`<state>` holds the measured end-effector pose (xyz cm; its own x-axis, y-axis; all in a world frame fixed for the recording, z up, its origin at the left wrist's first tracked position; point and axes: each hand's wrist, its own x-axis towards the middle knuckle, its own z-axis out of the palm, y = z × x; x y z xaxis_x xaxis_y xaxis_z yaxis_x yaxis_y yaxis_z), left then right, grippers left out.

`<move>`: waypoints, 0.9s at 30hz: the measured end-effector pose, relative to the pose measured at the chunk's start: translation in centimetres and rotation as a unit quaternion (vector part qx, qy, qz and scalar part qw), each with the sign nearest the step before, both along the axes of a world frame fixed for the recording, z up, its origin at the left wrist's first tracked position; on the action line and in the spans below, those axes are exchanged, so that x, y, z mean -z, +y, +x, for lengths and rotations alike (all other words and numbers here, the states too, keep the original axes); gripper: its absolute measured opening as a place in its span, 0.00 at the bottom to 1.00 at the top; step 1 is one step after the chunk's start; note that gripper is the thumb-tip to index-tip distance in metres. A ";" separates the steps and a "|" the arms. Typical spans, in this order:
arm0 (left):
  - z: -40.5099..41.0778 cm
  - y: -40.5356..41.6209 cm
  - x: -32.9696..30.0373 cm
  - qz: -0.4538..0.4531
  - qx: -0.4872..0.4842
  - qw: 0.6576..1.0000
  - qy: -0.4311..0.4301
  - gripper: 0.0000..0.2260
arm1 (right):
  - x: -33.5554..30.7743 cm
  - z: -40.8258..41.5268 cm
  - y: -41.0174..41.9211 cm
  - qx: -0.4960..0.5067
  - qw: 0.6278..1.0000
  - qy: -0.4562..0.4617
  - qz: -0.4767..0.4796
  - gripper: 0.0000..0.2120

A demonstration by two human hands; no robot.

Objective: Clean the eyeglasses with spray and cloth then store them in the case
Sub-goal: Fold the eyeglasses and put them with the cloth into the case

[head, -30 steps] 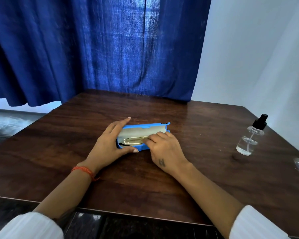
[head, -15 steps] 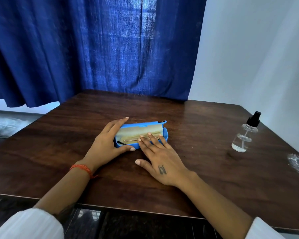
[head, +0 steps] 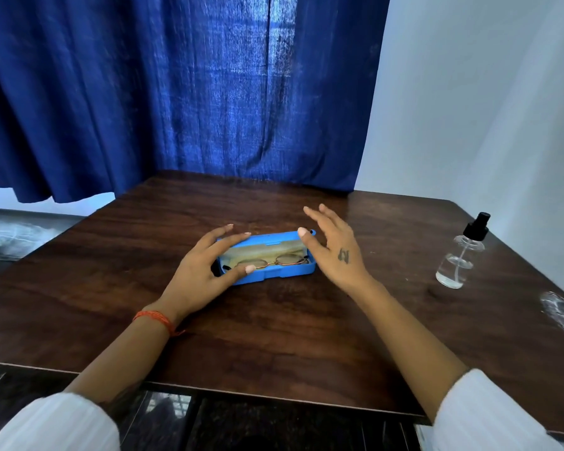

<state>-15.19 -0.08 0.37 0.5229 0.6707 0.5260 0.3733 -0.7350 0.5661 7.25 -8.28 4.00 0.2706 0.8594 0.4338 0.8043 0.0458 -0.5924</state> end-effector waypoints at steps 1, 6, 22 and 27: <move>0.0 -0.1 -0.1 -0.011 0.002 1.000 -0.012 0.22 | 0.3 0.1 0.3 -0.017 0.997 0.060 -0.033 0.21; 0.2 -0.4 -0.3 -0.061 0.006 0.995 -0.080 0.13 | 2.1 -0.4 0.6 0.012 0.982 0.186 -0.016 0.17; -0.1 0.0 -0.2 -0.096 0.011 0.995 -0.034 0.17 | 2.6 -0.4 -0.2 0.015 0.995 0.099 -0.030 0.21; -0.2 -0.4 -0.4 -0.097 0.012 0.995 -0.019 0.17 | 2.3 -0.4 -0.4 0.018 0.997 0.071 -0.036 0.21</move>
<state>-15.40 -0.49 0.74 0.5229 0.7485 0.4079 0.3323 -0.6197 0.7111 6.83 -8.69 1.68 0.3553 0.8758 0.3269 0.7129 -0.0277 -0.7007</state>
